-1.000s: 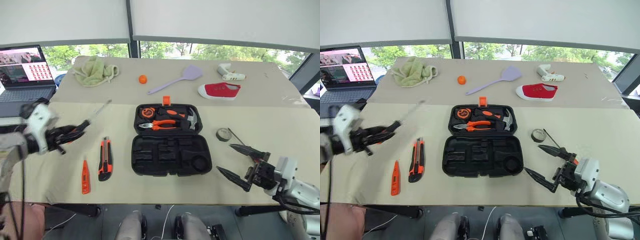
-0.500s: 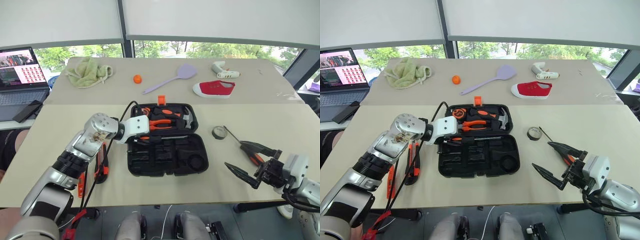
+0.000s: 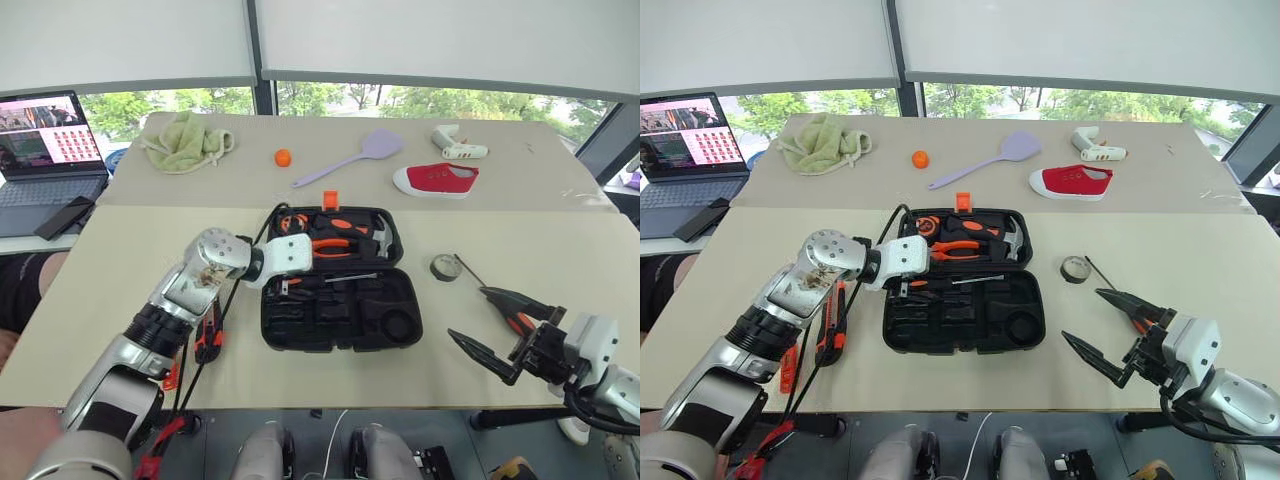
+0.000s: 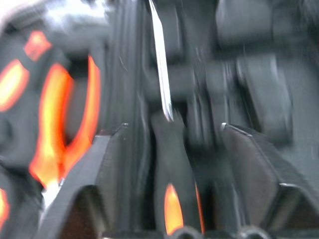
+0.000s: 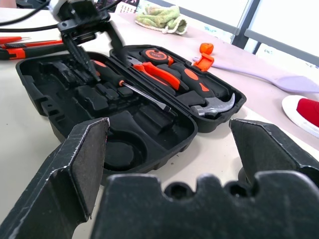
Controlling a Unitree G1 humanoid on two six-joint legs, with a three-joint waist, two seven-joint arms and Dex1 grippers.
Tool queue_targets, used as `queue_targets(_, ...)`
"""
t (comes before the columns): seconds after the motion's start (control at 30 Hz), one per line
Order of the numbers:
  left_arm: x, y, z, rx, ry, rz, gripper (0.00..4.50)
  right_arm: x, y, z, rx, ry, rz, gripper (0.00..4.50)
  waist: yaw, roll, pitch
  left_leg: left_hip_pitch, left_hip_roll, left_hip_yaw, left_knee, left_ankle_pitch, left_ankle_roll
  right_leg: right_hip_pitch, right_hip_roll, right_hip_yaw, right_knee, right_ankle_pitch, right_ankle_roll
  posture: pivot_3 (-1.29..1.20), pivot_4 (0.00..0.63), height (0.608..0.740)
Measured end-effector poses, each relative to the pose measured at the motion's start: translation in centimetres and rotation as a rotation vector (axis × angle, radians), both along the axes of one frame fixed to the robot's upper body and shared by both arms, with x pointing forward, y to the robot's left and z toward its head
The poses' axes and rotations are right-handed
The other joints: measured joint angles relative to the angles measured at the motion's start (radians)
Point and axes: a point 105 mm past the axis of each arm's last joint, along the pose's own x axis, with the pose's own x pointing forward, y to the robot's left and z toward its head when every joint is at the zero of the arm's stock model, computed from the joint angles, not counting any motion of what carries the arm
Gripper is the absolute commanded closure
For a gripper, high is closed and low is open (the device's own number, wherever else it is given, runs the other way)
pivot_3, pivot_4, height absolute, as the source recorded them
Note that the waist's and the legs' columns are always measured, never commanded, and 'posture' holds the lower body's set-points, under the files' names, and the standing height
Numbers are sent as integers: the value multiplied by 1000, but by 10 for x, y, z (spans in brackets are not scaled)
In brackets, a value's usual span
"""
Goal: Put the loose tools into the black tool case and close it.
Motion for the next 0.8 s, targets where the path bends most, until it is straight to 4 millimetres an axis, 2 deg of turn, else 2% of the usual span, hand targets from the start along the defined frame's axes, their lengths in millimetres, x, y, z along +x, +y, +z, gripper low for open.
queue_targets(0.03,-1,0,6,-31,-12,2,1367,0,0,0,0,2,0,0,-1,0,0,0,0,0,0,0,0,0,0,0,0,0,0,0,150,740)
queue_targets(0.13,-2,6,5,-64,-17,25,2110,0,0,-2,3,16,-2,0,-8,0,0,1,0,0,0,0,0,1,0,0,1,0,0,0,150,740)
queue_targets(0.23,-2,12,-11,-73,31,71,3292,1,-1,-2,7,22,-10,0,-8,0,0,1,0,0,0,0,0,0,0,0,1,0,0,0,150,740)
queue_targets(0.33,1,12,-20,-83,52,102,4435,2,0,0,12,14,-18,0,-4,0,0,1,-1,0,0,0,0,1,-1,0,1,0,0,0,150,740)
queue_targets(0.53,1,4,-41,-40,77,93,4475,2,1,0,13,13,-19,0,-1,0,0,1,-1,0,0,0,0,1,-1,0,1,0,0,0,150,740)
queue_targets(0.8,3,-7,-51,-25,59,65,4475,-3,0,-4,16,36,-30,0,15,2,-5,4,-1,-1,1,-3,5,5,-2,-1,0,0,1,0,150,740)
